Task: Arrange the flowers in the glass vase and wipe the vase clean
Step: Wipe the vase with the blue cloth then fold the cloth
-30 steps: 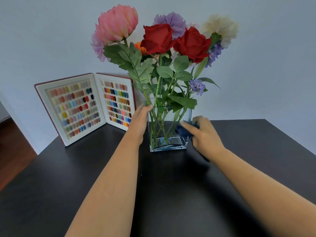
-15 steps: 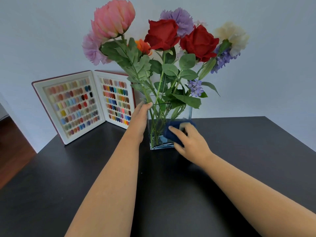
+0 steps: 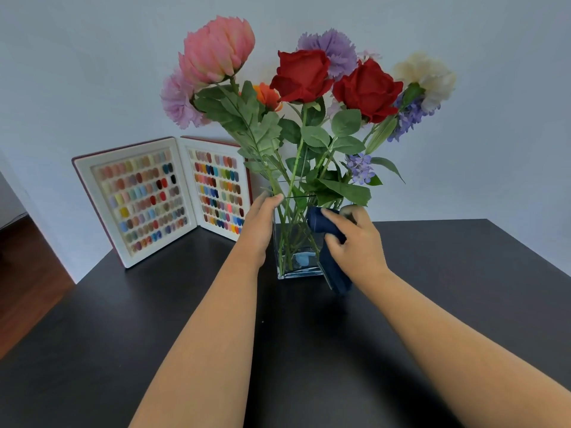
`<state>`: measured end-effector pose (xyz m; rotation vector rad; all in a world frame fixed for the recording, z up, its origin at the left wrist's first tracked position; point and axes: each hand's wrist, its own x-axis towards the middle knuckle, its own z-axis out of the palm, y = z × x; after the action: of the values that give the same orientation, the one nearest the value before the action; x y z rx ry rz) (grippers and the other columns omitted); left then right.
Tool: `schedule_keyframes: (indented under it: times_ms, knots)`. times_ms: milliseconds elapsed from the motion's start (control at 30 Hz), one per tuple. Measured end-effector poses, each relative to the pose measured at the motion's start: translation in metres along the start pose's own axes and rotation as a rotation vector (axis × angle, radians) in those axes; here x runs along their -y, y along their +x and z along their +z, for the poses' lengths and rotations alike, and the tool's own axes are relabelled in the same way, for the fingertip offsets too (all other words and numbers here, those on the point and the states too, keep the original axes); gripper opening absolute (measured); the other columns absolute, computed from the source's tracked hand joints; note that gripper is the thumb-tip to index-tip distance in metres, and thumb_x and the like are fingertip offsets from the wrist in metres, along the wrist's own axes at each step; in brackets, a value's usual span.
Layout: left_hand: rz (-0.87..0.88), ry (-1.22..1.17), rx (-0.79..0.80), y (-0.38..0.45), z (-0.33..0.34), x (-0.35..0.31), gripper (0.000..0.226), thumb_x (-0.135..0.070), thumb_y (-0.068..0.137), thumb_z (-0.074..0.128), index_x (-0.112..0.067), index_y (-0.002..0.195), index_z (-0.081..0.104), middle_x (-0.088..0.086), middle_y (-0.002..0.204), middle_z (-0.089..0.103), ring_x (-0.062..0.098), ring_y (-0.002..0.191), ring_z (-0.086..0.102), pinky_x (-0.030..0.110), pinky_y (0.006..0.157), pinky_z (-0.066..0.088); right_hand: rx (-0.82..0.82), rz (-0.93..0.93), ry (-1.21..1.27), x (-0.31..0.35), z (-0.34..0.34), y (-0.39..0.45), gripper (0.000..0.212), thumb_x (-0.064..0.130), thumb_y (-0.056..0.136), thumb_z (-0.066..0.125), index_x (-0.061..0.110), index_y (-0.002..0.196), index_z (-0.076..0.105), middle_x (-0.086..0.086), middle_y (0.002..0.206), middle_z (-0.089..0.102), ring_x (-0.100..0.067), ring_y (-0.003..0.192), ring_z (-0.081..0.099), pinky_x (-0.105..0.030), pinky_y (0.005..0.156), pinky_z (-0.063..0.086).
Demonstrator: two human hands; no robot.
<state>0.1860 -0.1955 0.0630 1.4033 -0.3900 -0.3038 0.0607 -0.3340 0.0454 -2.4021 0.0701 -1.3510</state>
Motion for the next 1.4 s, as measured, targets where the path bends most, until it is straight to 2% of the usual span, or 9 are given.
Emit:
schedule_keyframes:
  times_ms: [167,333,467,600,800,1067,1200,1300,1400]
  knots:
    - [0.011,-0.013,-0.002,0.004,-0.002,0.005,0.098,-0.068,0.06,0.061,-0.028,0.147,0.043,-0.005,0.152,0.045,0.013,0.137,0.041,0.04,0.111,0.032,-0.044,-0.035,0.043,0.021,0.015,0.005,0.047,-0.004,0.068,0.069,0.002,0.115,0.068,-0.018,0.093,0.057,-0.025,0.08,0.057,-0.027,0.068,0.047]
    - [-0.033,-0.075,0.046,0.009,-0.007,0.007,0.09,-0.062,0.064,0.068,-0.018,0.14,0.048,0.018,0.149,0.048,0.03,0.131,0.053,0.055,0.113,0.039,0.194,-0.363,-0.106,0.03,0.036,-0.003,0.054,-0.004,0.062,0.075,-0.005,0.116,0.064,-0.021,0.087,0.058,-0.035,0.073,0.057,-0.04,0.068,0.053]
    - [-0.015,0.033,0.026,0.005,-0.007,0.002,0.086,-0.068,0.063,0.061,-0.031,0.14,0.052,-0.005,0.144,0.055,0.015,0.134,0.047,0.043,0.112,0.033,0.451,-0.55,-0.312,0.017,0.035,-0.026,0.058,0.015,0.062,0.081,0.007,0.118,0.066,-0.011,0.096,0.063,-0.027,0.077,0.06,-0.034,0.07,0.054]
    - [-0.042,0.041,0.04,0.001,-0.007,-0.003,0.092,-0.069,0.061,0.061,-0.031,0.144,0.047,-0.004,0.148,0.052,0.016,0.137,0.044,0.042,0.112,0.029,0.656,-0.511,-0.404,0.006,0.019,-0.024,0.05,0.016,0.077,0.071,0.014,0.126,0.062,-0.011,0.108,0.06,-0.03,0.091,0.058,-0.041,0.071,0.053]
    - [-0.028,0.012,0.071,-0.004,-0.005,-0.003,0.096,-0.069,0.063,0.061,-0.028,0.148,0.042,-0.002,0.153,0.046,0.016,0.141,0.039,0.042,0.11,0.028,0.23,-0.238,-0.204,0.016,0.004,0.001,0.054,0.001,0.053,0.087,0.006,0.105,0.073,-0.016,0.078,0.06,-0.029,0.052,0.058,-0.03,0.038,0.05]
    - [-0.046,-0.013,0.071,-0.002,-0.006,-0.003,0.1,-0.066,0.061,0.062,-0.022,0.149,0.04,0.003,0.153,0.046,0.018,0.139,0.041,0.037,0.103,0.034,-0.101,-0.002,0.026,0.045,0.027,0.009,0.044,0.005,0.068,0.073,0.006,0.112,0.071,-0.014,0.084,0.059,-0.016,0.07,0.054,-0.021,0.06,0.044]
    - [-0.043,-0.1,0.11,0.001,-0.011,-0.002,0.092,-0.055,0.068,0.071,-0.01,0.143,0.042,0.02,0.132,0.06,0.018,0.1,0.066,0.032,0.08,0.052,0.107,-0.183,-0.1,0.052,0.037,-0.001,0.051,0.0,0.062,0.08,0.003,0.112,0.069,-0.017,0.087,0.061,-0.028,0.066,0.062,-0.031,0.045,0.054]
    - [-0.078,-0.027,0.103,0.003,-0.011,-0.003,0.084,-0.061,0.064,0.068,-0.024,0.137,0.052,0.011,0.143,0.056,0.026,0.127,0.056,0.05,0.109,0.041,0.309,-0.327,-0.275,0.043,0.038,-0.015,0.057,0.009,0.062,0.082,0.009,0.117,0.067,-0.015,0.093,0.063,-0.029,0.071,0.064,-0.035,0.039,0.051]
    - [-0.063,0.016,0.052,0.001,-0.008,-0.003,0.092,-0.066,0.059,0.063,-0.029,0.142,0.049,-0.002,0.148,0.052,0.018,0.137,0.045,0.048,0.117,0.026,0.545,-0.386,-0.413,0.032,0.039,-0.027,0.056,0.018,0.077,0.071,0.014,0.131,0.057,-0.013,0.115,0.059,-0.03,0.088,0.061,-0.037,0.047,0.052]
